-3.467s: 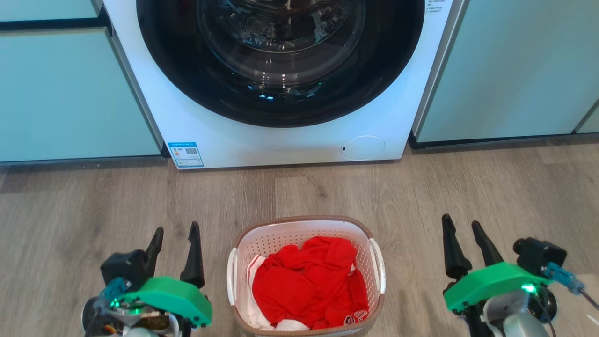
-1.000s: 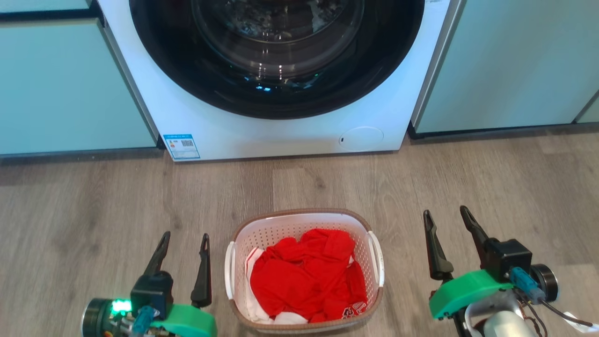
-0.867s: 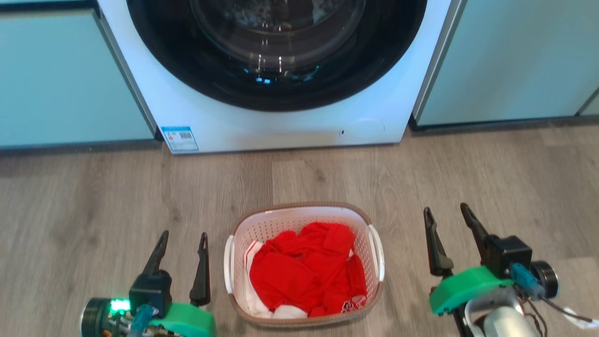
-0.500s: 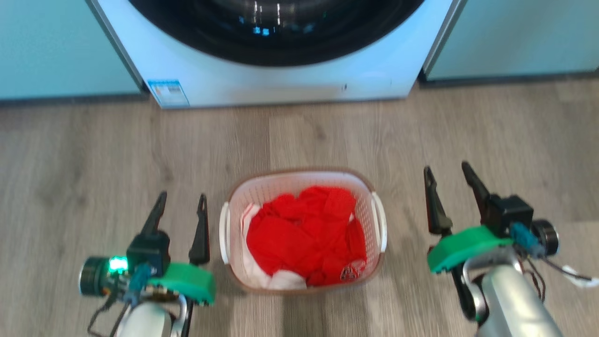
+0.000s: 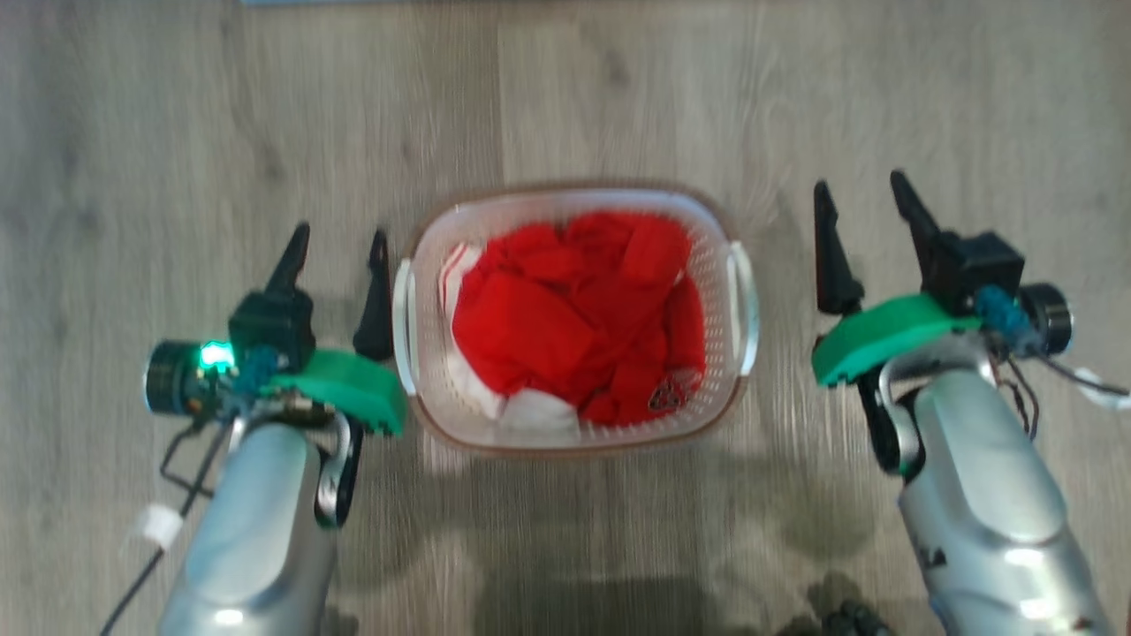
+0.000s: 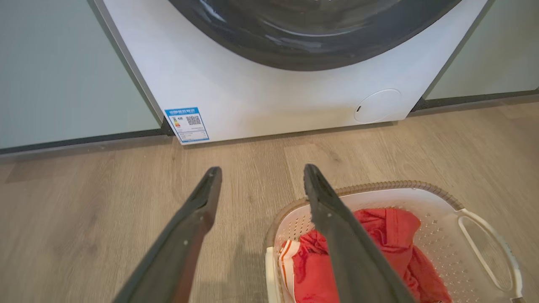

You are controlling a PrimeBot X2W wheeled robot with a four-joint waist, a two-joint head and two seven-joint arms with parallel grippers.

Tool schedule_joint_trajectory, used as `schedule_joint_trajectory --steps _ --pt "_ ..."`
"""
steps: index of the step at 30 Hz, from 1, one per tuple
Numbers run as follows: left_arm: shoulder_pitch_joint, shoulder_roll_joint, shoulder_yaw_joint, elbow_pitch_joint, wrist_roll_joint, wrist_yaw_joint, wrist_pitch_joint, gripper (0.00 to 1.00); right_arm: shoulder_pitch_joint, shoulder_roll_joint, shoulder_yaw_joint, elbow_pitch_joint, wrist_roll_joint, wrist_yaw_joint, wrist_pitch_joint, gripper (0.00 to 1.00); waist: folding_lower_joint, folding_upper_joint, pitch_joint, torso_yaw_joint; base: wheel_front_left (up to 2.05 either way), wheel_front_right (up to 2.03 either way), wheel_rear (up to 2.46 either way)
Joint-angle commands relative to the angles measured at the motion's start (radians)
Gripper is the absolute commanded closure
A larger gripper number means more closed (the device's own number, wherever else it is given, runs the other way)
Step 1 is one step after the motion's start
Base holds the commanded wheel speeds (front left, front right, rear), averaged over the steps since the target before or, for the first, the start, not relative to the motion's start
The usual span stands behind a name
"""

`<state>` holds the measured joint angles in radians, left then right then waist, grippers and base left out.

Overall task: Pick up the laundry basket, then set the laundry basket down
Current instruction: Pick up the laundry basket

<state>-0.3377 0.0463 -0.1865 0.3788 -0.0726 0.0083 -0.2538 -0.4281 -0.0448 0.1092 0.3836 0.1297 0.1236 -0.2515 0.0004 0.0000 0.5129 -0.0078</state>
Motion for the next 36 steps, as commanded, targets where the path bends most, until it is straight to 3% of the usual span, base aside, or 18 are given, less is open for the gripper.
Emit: schedule_joint_trajectory --steps 1,26,36 --pt "-0.035 0.005 0.024 -0.002 -0.011 -0.002 -0.008 0.00 -0.025 -0.005 0.015 -0.003 -0.014 0.007 -0.010 0.00 -0.0004 0.0000 0.103 0.020 0.00 0.00 0.00" --pt "-0.218 0.004 -0.156 0.360 -0.193 -0.043 -0.008 0.00 -0.131 -0.005 -0.004 0.274 -0.005 0.007 -0.010 0.00 -0.0004 0.0000 0.302 0.066 0.00 0.00 0.00" --pt "-0.285 0.004 -0.218 0.425 -0.239 -0.046 -0.008 0.00 -0.152 -0.005 0.019 0.319 0.002 0.007 -0.010 0.00 -0.0004 0.0000 0.365 0.080 0.00 0.00 0.00"
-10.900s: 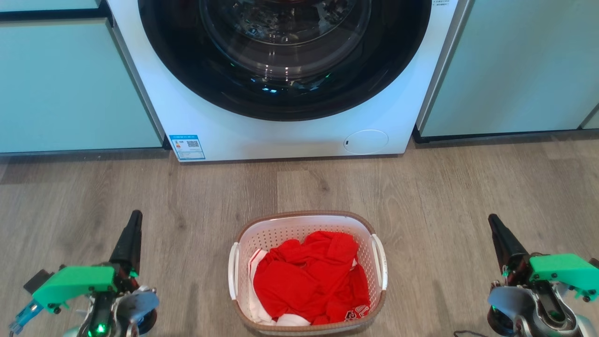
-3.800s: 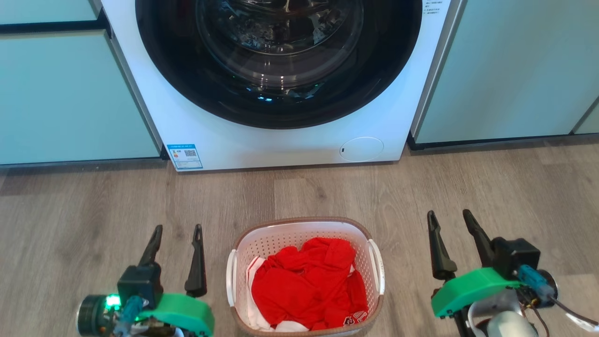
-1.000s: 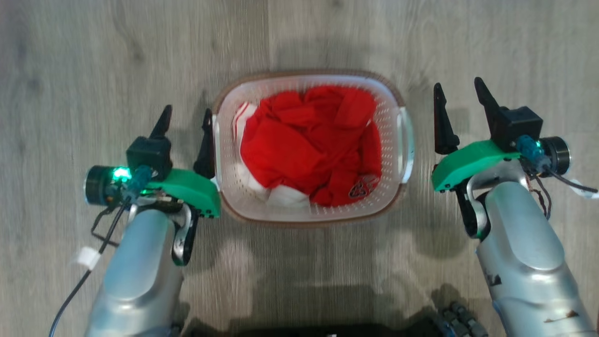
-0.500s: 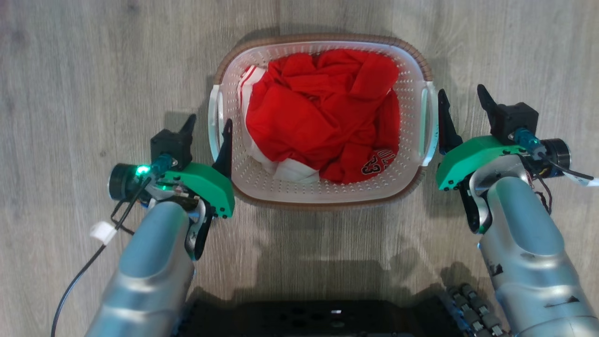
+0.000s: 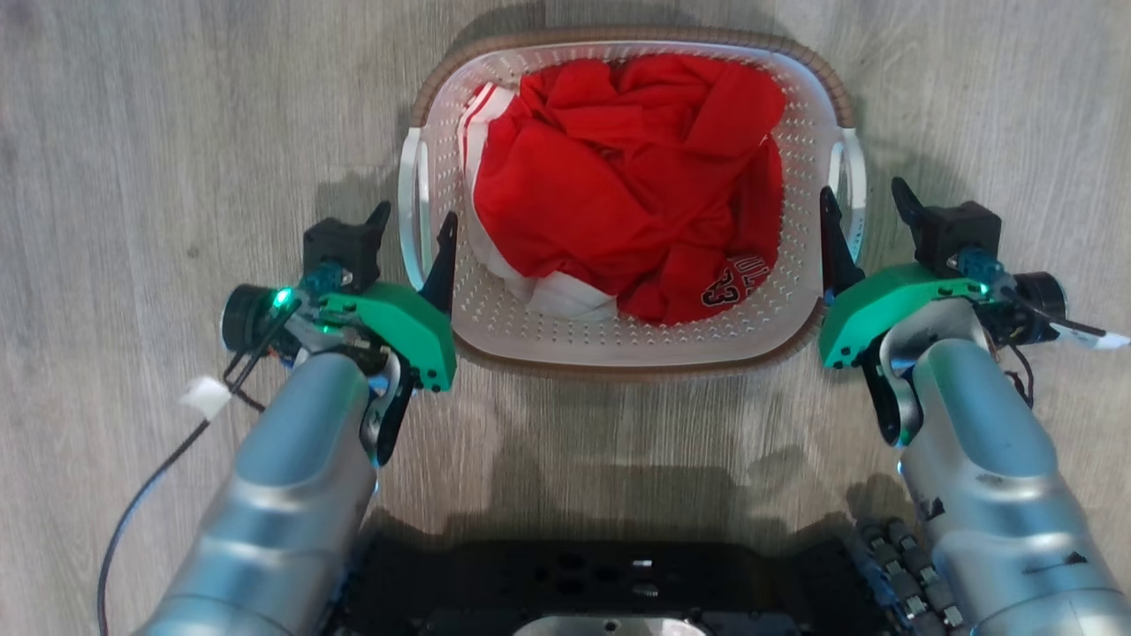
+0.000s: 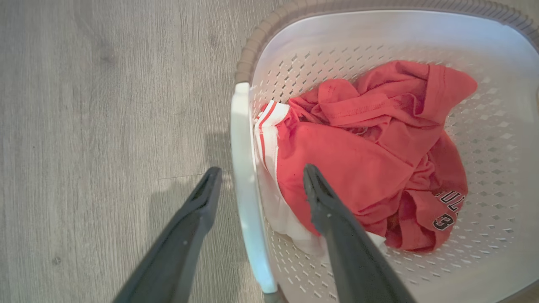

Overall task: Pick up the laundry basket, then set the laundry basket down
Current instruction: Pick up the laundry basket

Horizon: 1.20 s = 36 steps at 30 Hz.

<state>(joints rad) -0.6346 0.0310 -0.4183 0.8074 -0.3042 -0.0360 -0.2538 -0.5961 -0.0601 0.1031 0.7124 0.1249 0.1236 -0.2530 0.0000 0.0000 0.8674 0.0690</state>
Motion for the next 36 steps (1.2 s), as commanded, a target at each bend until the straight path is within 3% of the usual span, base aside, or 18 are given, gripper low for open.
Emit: schedule_joint_trajectory --steps 1,27,29,31,33,35,36 --pt "0.003 0.019 0.009 0.001 -0.011 -0.001 -0.008 0.00 0.012 0.010 0.026 -0.007 0.007 0.007 -0.009 0.00 0.0000 0.0000 0.017 0.005 0.00 0.00 0.00" --pt "-0.121 0.019 -0.174 0.057 -0.173 0.029 -0.008 0.00 -0.076 0.010 0.038 0.124 -0.005 0.007 -0.009 0.00 0.0000 0.0000 0.088 0.048 0.00 0.00 0.00" --pt "-0.123 0.019 -0.183 0.055 -0.181 0.032 -0.008 0.12 -0.078 0.010 0.035 0.134 -0.005 0.007 -0.009 0.00 0.0000 0.0000 0.089 0.049 0.00 0.00 0.00" --pt "-0.125 0.019 -0.192 0.056 -0.188 0.036 -0.008 0.38 -0.081 0.010 0.032 0.143 -0.007 0.007 -0.009 0.03 0.0000 0.0000 0.091 0.050 0.00 0.00 0.00" --pt "-0.128 0.019 -0.202 0.058 -0.194 0.038 -0.008 0.64 -0.084 0.010 0.030 0.148 -0.010 0.007 -0.009 0.26 0.0000 0.0000 0.092 0.050 0.00 0.00 0.00" --pt "-0.131 0.019 -0.213 0.064 -0.199 0.042 -0.008 1.00 -0.087 0.010 0.027 0.152 -0.012 0.007 -0.009 0.52 0.0000 0.0000 0.093 0.050 0.00 0.00 0.00" --pt "-0.133 0.019 -0.217 0.066 -0.202 0.045 -0.008 1.00 -0.088 0.010 0.026 0.154 -0.014 0.007 -0.009 0.58 0.0000 0.0000 0.093 0.050 0.00 0.00 0.00"
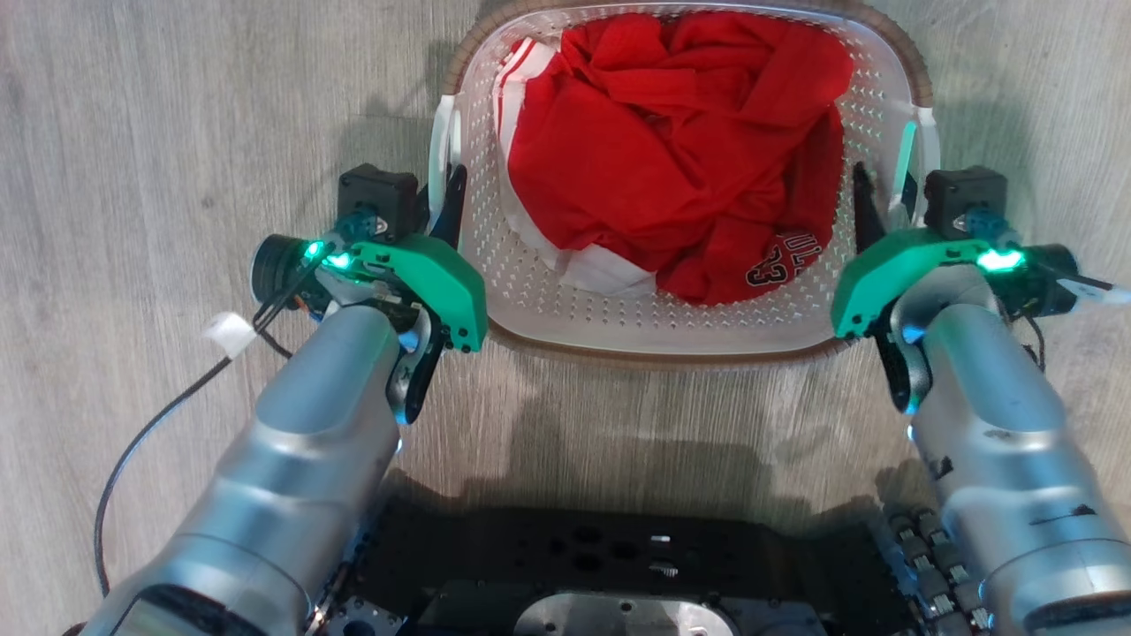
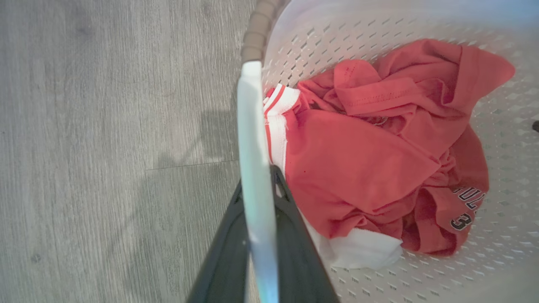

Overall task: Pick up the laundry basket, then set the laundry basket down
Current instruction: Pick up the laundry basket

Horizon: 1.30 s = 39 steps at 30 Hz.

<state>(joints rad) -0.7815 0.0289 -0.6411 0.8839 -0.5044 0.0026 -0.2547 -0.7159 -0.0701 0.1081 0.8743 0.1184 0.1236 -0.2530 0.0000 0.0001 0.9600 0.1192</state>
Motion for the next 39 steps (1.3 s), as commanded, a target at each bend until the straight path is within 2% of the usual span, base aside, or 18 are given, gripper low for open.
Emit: schedule_joint_trajectory --steps 1,4,5,23,32,39 --pt "0.013 0.021 0.002 -0.011 -0.005 0.008 -0.007 1.00 0.031 0.020 0.019 -0.006 -0.008 0.007 -0.009 0.65 0.0000 -0.0001 0.000 0.000 0.00 0.00 0.00" --pt "0.010 0.021 -0.009 -0.011 -0.013 0.011 -0.007 1.00 0.028 0.020 0.016 0.001 -0.010 0.007 -0.009 0.95 0.0000 -0.0001 -0.001 0.001 0.00 0.00 0.00" --pt "0.009 0.021 -0.011 -0.011 -0.015 0.012 -0.007 1.00 0.026 0.020 0.016 0.004 -0.010 0.007 -0.009 1.00 0.0000 -0.0001 -0.002 0.001 0.00 0.00 0.00" --pt "0.030 0.021 -0.022 0.019 -0.020 0.017 -0.007 1.00 0.028 0.020 0.061 0.077 0.050 0.007 -0.009 1.00 0.0000 -0.0001 -0.071 -0.013 0.00 0.00 0.00" --pt "0.072 0.021 -0.024 0.061 -0.020 0.012 -0.007 1.00 0.036 0.020 0.119 0.175 0.124 0.007 -0.009 1.00 0.0000 -0.0001 -0.163 -0.032 0.00 0.00 0.00" --pt "0.112 0.021 -0.044 0.113 -0.043 0.002 -0.007 1.00 0.048 0.020 0.216 0.272 0.228 0.007 -0.007 1.00 0.0000 -0.0001 -0.268 -0.047 0.00 0.00 0.00"
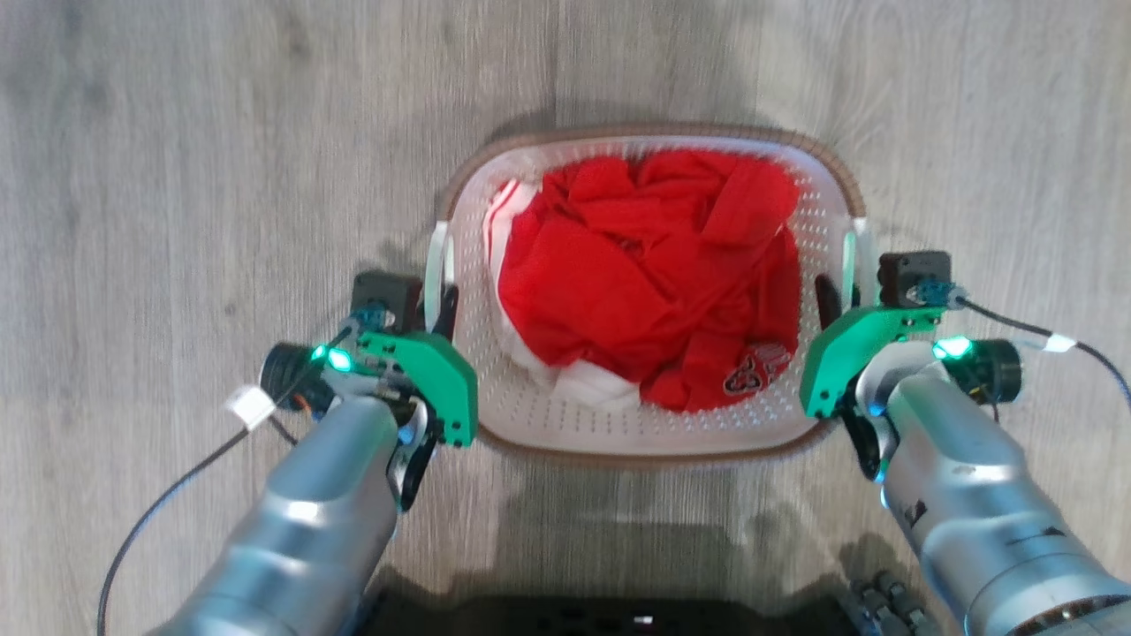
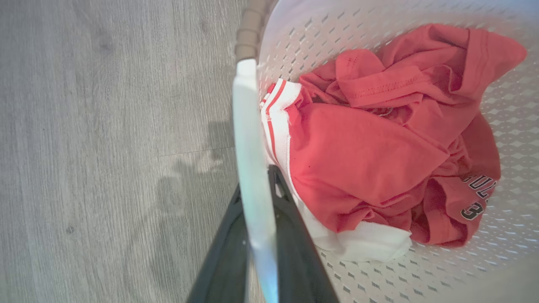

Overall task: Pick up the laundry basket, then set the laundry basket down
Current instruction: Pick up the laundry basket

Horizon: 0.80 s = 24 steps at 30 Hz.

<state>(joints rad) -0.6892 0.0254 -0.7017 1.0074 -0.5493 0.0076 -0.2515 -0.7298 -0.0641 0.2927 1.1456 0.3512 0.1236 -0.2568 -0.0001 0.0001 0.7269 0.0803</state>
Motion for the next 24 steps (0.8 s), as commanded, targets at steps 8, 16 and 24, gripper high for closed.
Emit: schedule_joint_trajectory --steps 8,16,24 --pt "0.081 0.025 -0.024 0.067 -0.047 -0.016 -0.010 1.00 0.108 0.014 0.187 0.035 0.136 0.007 0.071 1.00 0.0001 -0.0001 -0.176 -0.035 0.00 0.00 0.00" --pt "0.134 0.025 -0.100 0.138 -0.132 -0.051 0.007 1.00 0.159 0.014 0.306 0.054 0.249 0.007 0.147 1.00 0.0001 -0.0001 -0.330 -0.048 0.00 0.00 0.00" --pt "0.195 0.025 -0.154 0.184 -0.190 -0.065 0.059 1.00 0.214 0.014 0.372 0.080 0.329 0.007 0.211 1.00 0.0001 -0.0001 -0.456 -0.057 0.00 0.00 0.00"
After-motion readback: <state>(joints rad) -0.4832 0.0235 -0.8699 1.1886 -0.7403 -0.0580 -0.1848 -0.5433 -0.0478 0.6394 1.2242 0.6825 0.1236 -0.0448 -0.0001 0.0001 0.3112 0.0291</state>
